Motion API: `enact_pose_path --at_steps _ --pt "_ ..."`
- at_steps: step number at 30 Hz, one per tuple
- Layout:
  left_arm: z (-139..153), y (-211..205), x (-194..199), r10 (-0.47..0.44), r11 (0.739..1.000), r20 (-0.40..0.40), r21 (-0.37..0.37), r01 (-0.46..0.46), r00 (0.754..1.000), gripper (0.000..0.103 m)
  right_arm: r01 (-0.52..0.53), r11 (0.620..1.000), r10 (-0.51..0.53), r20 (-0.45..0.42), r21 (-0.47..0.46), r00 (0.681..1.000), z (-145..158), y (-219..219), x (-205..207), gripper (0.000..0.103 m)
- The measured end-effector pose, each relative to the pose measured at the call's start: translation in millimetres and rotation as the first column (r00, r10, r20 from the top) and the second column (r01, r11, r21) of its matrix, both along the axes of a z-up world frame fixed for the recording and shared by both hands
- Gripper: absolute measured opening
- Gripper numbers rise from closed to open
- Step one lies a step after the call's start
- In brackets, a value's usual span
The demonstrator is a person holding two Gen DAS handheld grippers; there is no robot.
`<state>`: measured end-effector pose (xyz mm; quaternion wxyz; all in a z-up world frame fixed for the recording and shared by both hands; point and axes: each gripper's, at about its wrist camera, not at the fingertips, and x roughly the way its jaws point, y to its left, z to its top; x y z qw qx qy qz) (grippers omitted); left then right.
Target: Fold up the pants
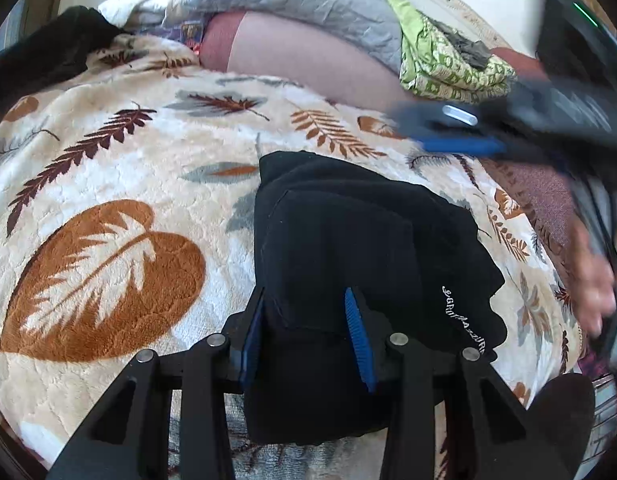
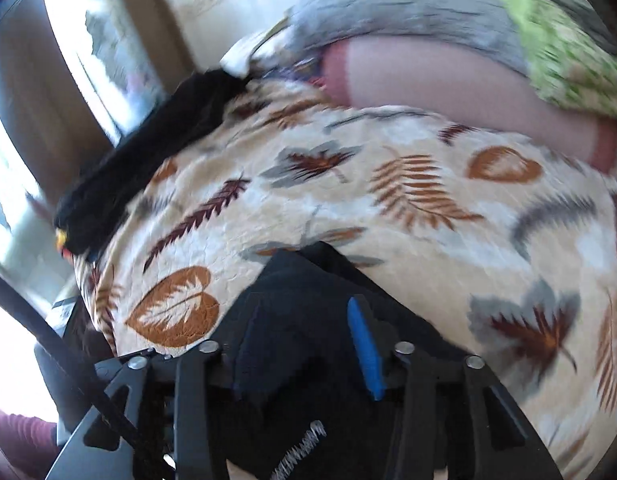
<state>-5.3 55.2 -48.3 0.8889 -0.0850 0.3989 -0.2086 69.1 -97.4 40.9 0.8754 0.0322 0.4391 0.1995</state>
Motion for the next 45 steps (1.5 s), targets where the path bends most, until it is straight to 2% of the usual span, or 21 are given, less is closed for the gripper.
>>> enact_pose_path --at_steps 3,7,8,9,10,11,14,16,20,21,24,26,28,31,34,36,37,38,41,45 --pt "-2 0 -4 -0.005 1.000 0.038 0.005 0.005 0.999 0.039 -0.091 0.991 0.085 -0.059 -0.097 0.995 -11 40 35 0.056" --pt "-2 0 -4 -0.002 1.000 0.049 0.000 0.002 0.999 0.039 -0.174 0.960 0.143 -0.149 -0.219 0.978 -41 81 70 0.055" --pt "-2 1 -4 0.001 1.000 0.046 -0.004 0.000 0.999 0.039 -0.198 0.948 0.158 -0.171 -0.251 0.973 -48 90 76 0.052" --pt "-2 1 -3 0.004 1.000 0.042 -0.008 -0.003 0.999 0.039 -0.222 0.930 0.171 -0.190 -0.293 0.967 -56 99 80 0.044" --pt "-3 2 -3 0.006 1.000 0.037 -0.012 -0.006 0.999 0.039 -0.239 0.915 0.177 -0.208 -0.327 0.962 -62 106 84 0.014" --pt "-4 3 -2 0.011 1.000 0.033 -0.021 -0.010 0.999 0.039 -0.251 0.899 0.176 -0.230 -0.359 0.957 -68 110 87 0.006" --pt "-4 2 -3 0.013 1.000 0.041 -0.017 -0.012 0.999 0.039 -0.231 0.892 0.151 -0.224 -0.388 0.963 -70 112 96 0.003" --pt "-4 1 -5 0.015 1.000 0.050 -0.009 -0.014 0.999 0.039 -0.190 0.900 0.111 -0.215 -0.393 0.970 -69 109 106 0.000" --pt "-4 1 -7 0.018 1.000 0.055 -0.002 -0.018 0.998 0.042 -0.104 0.884 0.009 -0.206 -0.455 0.979 -76 99 126 0.000" --pt "-4 2 -6 0.021 1.000 0.052 -0.005 -0.020 0.998 0.044 -0.084 0.891 -0.009 -0.202 -0.446 0.979 -74 94 127 0.000" --pt "-6 8 -3 0.044 0.999 0.021 -0.019 -0.044 0.999 0.055 -0.031 0.939 -0.035 -0.184 -0.342 0.982 -52 78 123 0.003" --pt "-5 14 0 0.031 0.998 -0.018 -0.058 -0.032 0.999 0.055 0.003 0.959 -0.052 -0.164 -0.284 0.985 -33 63 113 0.014" --pt "1 19 -4 0.008 0.995 -0.024 -0.095 -0.010 1.000 0.055 0.040 0.975 -0.074 -0.150 -0.219 0.986 -21 50 101 0.025" --pt "10 28 -10 0.014 0.992 0.002 -0.126 -0.013 1.000 0.062 0.124 0.987 -0.139 -0.144 -0.105 0.980 -13 16 74 0.026" --pt "11 30 -10 0.029 0.993 0.014 -0.111 -0.027 0.999 0.064 0.180 0.984 -0.178 -0.128 0.004 0.976 -16 -13 36 0.026" --pt "6 28 -8 0.030 0.995 -0.005 -0.094 -0.030 1.000 0.064 0.212 0.975 -0.202 -0.129 0.065 0.971 -25 -32 9 0.028" --pt "1 26 -7 0.027 0.996 -0.020 -0.085 -0.028 0.999 0.064 0.231 0.969 -0.218 -0.137 0.086 0.966 -32 -41 -1 0.036" --pt "-1 24 -7 0.027 0.996 -0.024 -0.079 -0.029 0.999 0.065 0.262 0.960 -0.246 -0.153 0.101 0.957 -40 -52 -11 0.045" --pt "-1 21 -13 0.034 0.998 0.007 -0.044 -0.034 0.999 0.068 0.362 0.921 -0.330 -0.211 0.140 0.920 -68 -88 -36 0.046" --pt "-4 22 -13 0.055 0.998 0.016 -0.030 -0.055 0.998 0.077 0.475 0.870 -0.438 -0.235 0.132 0.868 -87 -128 -69 0.047"
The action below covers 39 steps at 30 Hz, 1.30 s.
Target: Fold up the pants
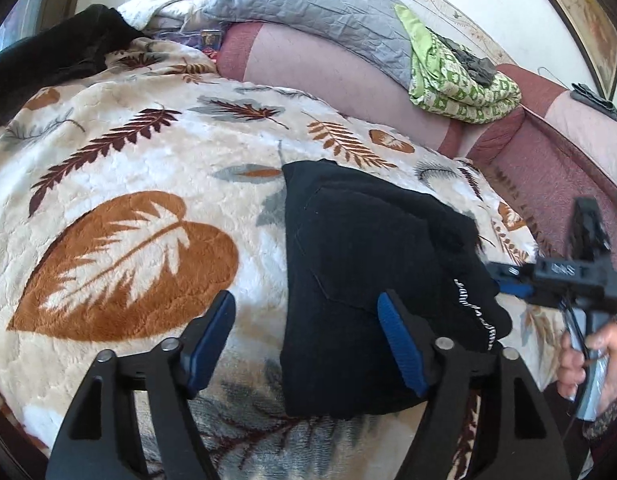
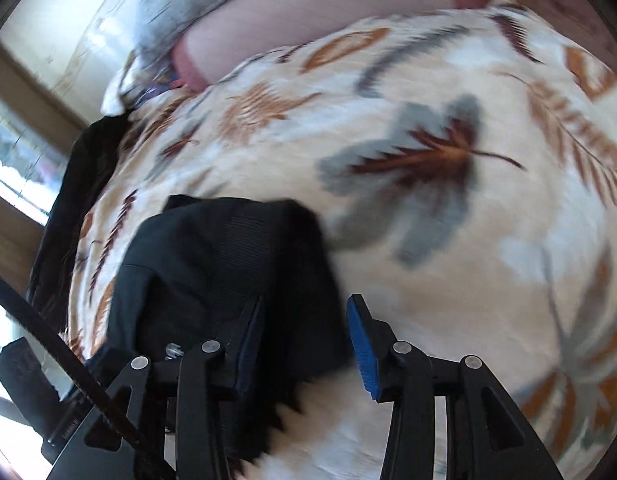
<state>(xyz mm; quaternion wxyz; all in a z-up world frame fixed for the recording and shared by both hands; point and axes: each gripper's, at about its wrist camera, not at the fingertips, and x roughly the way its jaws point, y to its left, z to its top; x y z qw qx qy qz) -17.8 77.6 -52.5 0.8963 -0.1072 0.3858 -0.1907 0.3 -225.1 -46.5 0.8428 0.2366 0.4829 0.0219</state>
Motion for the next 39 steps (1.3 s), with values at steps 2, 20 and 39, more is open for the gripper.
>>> enact_pose_path --at_steps 2,20,39 --pt "-3 3 3 0.012 1.000 -0.015 -0.011 -0.012 1.000 0.081 0.036 0.999 -0.037 0.021 0.022 0.999 1 -14 -15 0.047" --pt "7 27 -6 0.026 0.999 -0.066 -0.035 -0.028 0.998 0.082 0.037 0.978 -0.060 0.108 0.205 0.992 -9 -14 -27 0.032" --pt "22 39 8 0.013 0.993 -0.087 -0.115 -0.023 0.996 0.083 0.051 0.922 -0.094 0.093 0.384 0.991 -28 -12 -61 0.044"
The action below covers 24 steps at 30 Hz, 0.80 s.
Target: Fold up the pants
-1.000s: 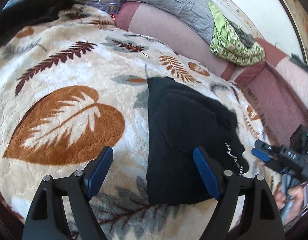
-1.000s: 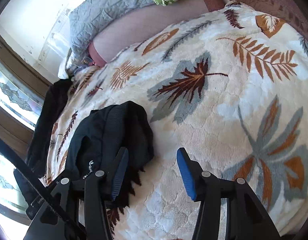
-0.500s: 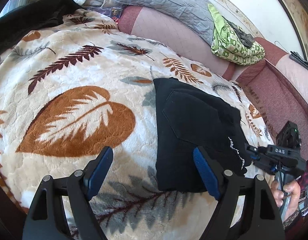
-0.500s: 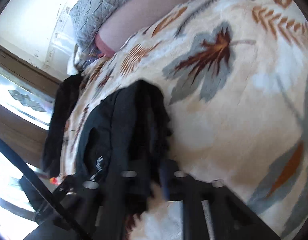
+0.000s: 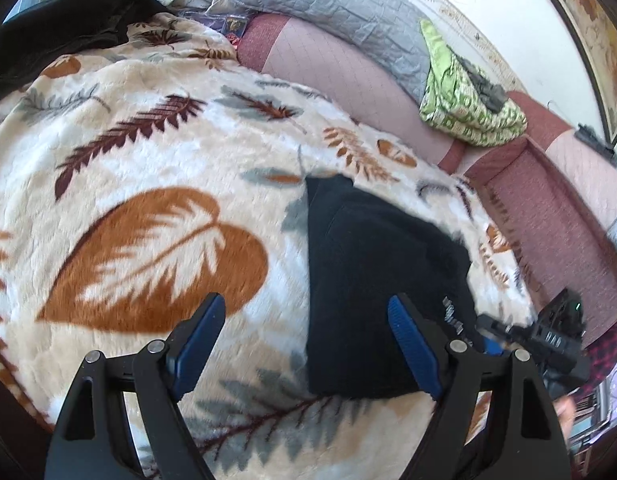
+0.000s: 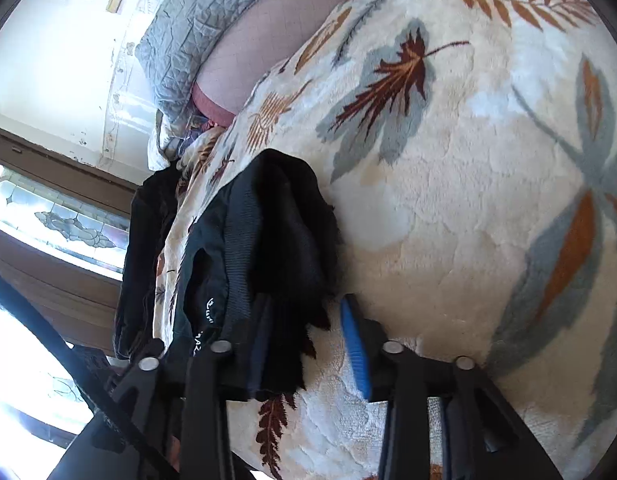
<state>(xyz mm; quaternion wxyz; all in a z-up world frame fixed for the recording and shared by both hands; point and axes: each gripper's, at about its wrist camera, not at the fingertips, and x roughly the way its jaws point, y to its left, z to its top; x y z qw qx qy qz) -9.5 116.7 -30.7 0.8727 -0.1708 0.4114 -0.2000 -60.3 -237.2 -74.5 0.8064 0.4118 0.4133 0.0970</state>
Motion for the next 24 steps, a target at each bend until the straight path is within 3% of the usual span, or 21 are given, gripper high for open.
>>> enact_pose_path --at_steps 4,8,12,17,21,24 --pt "5 -9 24 -0.033 0.999 -0.033 0.021 0.034 0.999 0.086 -0.005 1.000 0.005 0.029 0.003 1.000 4 2 -2 0.053" --pt "-9 -20 56 -0.112 0.993 -0.150 -0.054 0.105 0.982 0.086 -0.024 0.998 0.020 0.056 0.062 0.998 1 6 -3 0.065" --pt "-28 -33 82 -0.168 0.982 -0.234 -0.126 0.141 0.958 0.086 -0.050 0.998 0.047 0.049 0.048 0.998 0 15 5 0.065" --pt "-30 -50 102 -0.204 0.977 -0.225 -0.111 0.182 0.953 0.089 -0.083 0.995 0.081 0.041 0.055 0.996 -2 24 26 0.066" --pt "-35 -58 108 -0.254 0.965 -0.216 -0.127 0.231 0.943 0.102 -0.116 0.993 0.115 0.041 0.030 0.992 -3 35 47 0.066" --pt "-35 -60 105 -0.268 0.961 -0.192 -0.117 0.249 0.944 0.102 -0.113 0.993 0.111 0.044 0.044 0.993 -6 39 58 0.066"
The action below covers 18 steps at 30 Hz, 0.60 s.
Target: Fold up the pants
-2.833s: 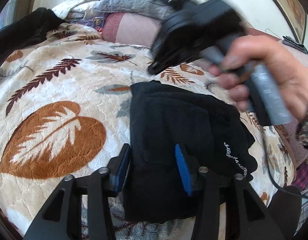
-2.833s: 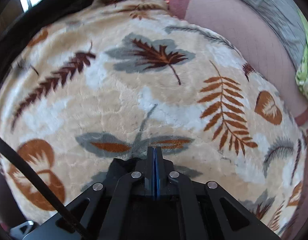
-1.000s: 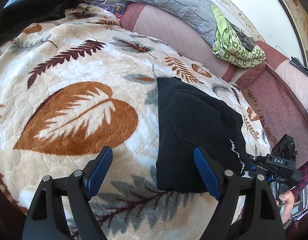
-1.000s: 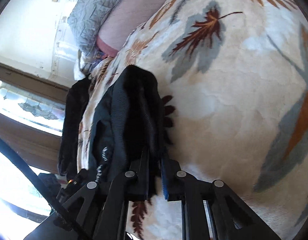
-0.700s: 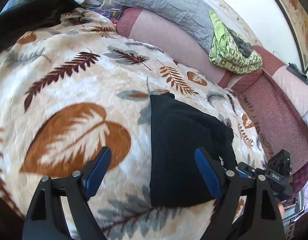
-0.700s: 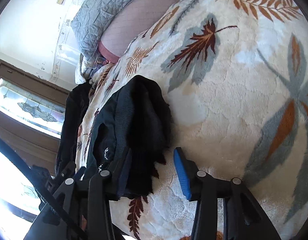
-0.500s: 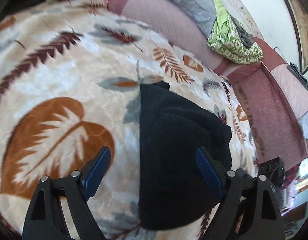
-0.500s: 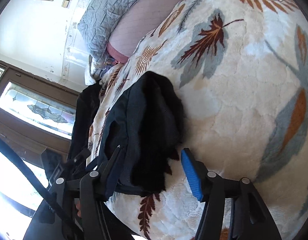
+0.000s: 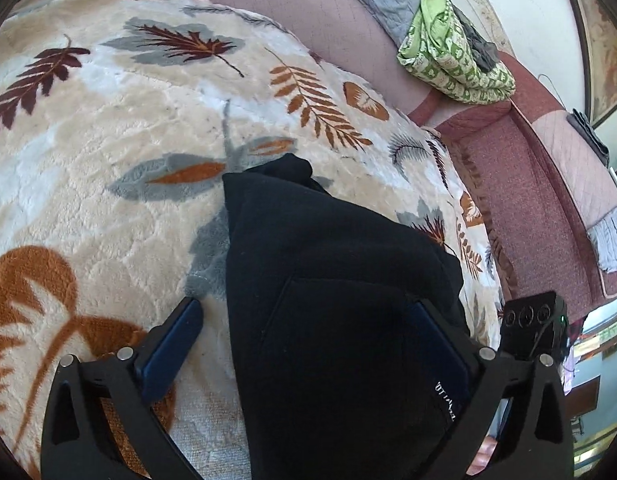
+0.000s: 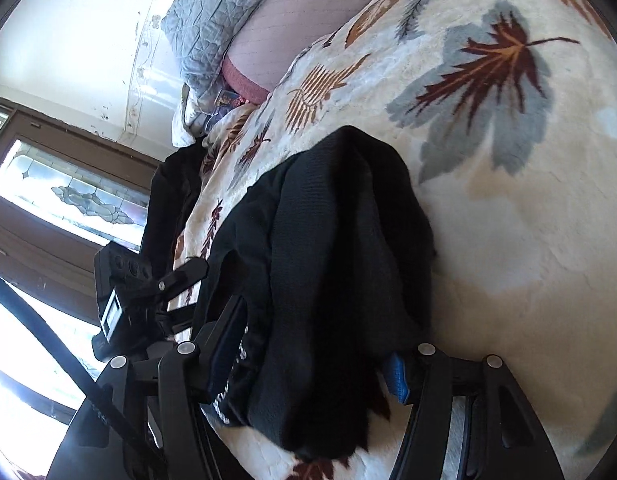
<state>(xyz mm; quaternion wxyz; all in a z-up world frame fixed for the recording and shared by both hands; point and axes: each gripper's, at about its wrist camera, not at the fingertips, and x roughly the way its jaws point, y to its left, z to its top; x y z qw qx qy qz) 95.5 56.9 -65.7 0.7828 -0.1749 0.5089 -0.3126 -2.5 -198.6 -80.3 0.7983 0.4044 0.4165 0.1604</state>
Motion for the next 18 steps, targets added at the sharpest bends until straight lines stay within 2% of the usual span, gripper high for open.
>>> enact_pose_path --at_steps 1,2,3,4,7,10,13,18 --pt "0 -1 -2 -0.009 1.000 0.014 -0.002 0.009 1.000 0.100 0.006 1.000 -0.006 -0.002 0.003 1.000 -1 2 4 0.066" --pt "1 -2 -4 -0.021 1.000 0.026 -0.010 0.021 0.999 0.092 0.007 1.000 -0.007 -0.001 0.002 1.000 -1 3 5 0.067" --pt "0 -3 -6 -0.040 0.999 0.023 -0.021 0.041 0.999 0.058 0.004 1.000 -0.004 0.001 -0.008 1.000 0 7 8 0.067" --pt "-2 -4 -7 -0.054 0.998 0.013 -0.020 0.054 0.998 0.051 -0.002 1.000 0.001 -0.001 -0.027 1.000 2 10 9 0.067" --pt "0 2 -9 -0.039 0.998 0.032 -0.043 0.040 0.999 0.041 -0.023 0.995 0.022 -0.014 -0.095 1.000 7 22 12 0.047" --pt "3 8 -10 -0.020 0.997 0.026 -0.074 0.021 0.999 0.037 -0.018 0.993 0.017 -0.011 -0.119 1.000 16 23 12 0.037" --pt "9 7 -15 -0.010 0.998 0.047 -0.055 0.013 0.999 0.034 -0.031 0.982 0.034 0.012 -0.184 0.999 32 29 11 0.034" --pt "38 1 -24 0.007 1.000 0.143 0.015 -0.010 0.990 0.030 -0.056 0.947 0.080 0.065 -0.317 0.995 63 49 12 0.032"
